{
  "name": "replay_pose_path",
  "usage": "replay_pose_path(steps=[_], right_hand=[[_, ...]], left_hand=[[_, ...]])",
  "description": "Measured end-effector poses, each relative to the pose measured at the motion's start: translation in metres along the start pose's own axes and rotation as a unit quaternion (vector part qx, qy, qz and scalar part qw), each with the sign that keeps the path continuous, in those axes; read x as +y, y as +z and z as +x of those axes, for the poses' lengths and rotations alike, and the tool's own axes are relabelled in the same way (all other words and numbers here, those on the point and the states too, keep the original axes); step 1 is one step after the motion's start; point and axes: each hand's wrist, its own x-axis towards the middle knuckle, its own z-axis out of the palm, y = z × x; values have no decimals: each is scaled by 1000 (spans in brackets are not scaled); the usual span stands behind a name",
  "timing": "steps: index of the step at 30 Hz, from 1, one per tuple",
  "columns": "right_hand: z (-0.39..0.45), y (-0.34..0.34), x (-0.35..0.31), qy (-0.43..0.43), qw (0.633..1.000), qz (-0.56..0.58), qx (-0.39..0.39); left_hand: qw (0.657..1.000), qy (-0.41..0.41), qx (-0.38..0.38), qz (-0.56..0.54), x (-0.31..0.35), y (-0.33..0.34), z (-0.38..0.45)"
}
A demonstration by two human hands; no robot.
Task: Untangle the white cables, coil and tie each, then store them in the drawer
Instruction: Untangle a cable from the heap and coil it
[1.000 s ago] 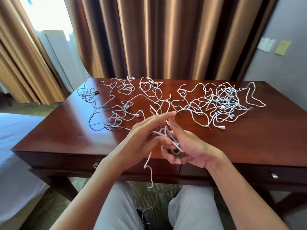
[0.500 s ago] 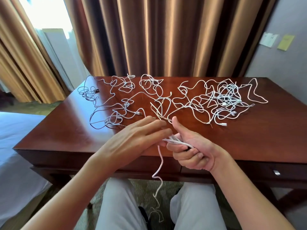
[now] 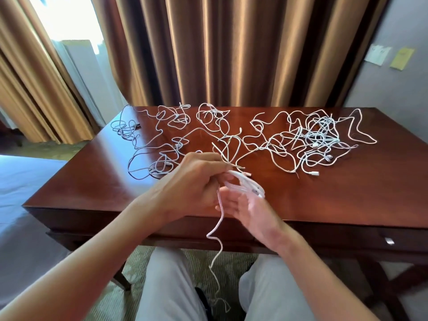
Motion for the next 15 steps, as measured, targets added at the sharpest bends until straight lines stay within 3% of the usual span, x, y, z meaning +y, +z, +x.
replay_pose_path(steps=[2,3,6,10,12,15], right_hand=[[-3,4,13,15,995,-44,-91],[-6,3,15,33,993,-54,-97],[-16,-10,11,6,991,-132,11],[-27,-25,-5,-173,903,-362,152],[-31,-24,-19,-242,885,-369,153],[-33,-16,-33,-276,923,-254,87]], left_hand=[[1000,-24,6,0,-3,-2,1],[999,-30,11,6,-8,-4,-1],[998,-49,-2,50,-24,-11,-12],[989,-88,-98,66,-34,-12,-28],[986,-104,-131,26,-32,-8,-30],[976,-136,-167,-36,-27,-4,-28]])
